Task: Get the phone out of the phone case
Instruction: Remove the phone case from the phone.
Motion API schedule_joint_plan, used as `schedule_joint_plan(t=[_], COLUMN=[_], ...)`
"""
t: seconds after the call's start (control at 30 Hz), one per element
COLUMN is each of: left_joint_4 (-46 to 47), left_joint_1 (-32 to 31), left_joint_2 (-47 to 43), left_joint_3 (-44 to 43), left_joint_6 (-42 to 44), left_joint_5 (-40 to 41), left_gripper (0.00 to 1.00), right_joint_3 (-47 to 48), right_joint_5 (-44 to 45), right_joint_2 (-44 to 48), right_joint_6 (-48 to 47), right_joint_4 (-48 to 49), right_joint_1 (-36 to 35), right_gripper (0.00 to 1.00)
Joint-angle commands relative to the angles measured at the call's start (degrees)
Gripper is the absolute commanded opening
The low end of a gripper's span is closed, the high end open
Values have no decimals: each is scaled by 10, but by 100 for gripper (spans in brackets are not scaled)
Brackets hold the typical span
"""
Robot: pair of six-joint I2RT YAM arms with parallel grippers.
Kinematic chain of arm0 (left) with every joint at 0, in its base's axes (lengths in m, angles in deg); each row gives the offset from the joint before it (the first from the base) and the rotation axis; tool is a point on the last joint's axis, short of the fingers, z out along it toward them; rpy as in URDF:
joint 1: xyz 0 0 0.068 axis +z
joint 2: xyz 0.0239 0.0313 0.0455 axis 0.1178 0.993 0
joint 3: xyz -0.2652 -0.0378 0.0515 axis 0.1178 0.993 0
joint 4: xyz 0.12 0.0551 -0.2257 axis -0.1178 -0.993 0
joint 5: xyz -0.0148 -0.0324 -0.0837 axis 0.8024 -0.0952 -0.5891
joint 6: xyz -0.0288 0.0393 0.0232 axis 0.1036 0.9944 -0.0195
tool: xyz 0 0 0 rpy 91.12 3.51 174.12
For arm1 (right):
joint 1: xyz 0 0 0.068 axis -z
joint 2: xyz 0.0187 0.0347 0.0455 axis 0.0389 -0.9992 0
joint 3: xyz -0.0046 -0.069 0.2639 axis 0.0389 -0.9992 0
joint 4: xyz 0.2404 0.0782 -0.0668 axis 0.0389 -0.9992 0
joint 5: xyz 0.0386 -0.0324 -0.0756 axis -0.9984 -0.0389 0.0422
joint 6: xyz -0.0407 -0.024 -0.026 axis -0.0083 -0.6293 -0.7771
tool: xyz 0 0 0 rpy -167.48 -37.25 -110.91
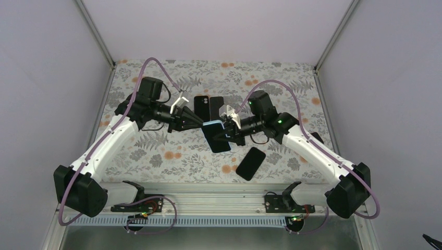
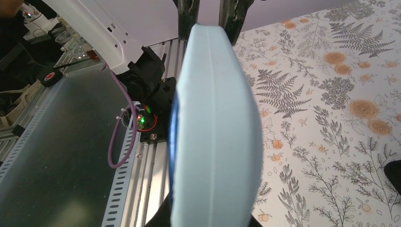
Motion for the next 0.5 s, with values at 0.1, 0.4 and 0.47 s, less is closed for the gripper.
schedule_joint_plan(t=[0.1, 0.4, 0.47], left_joint_4=[46, 53, 57], left_joint_1=[24, 25, 25], left_joint_2=[17, 21, 21], left_joint_3=[9, 10, 14], left_joint_6=[-4, -9, -12], left_joint_5=[81, 85, 84], left_gripper=[2, 2, 2], right_joint_3=[-4, -10, -11], right_joint_5=[-135, -134, -134], right_joint_2=[50, 57, 59], right_joint_6=[-81, -103, -109], right_joint_4=[-33, -46, -49], right_joint_1=[-16, -18, -18], right_gripper=[4, 4, 4])
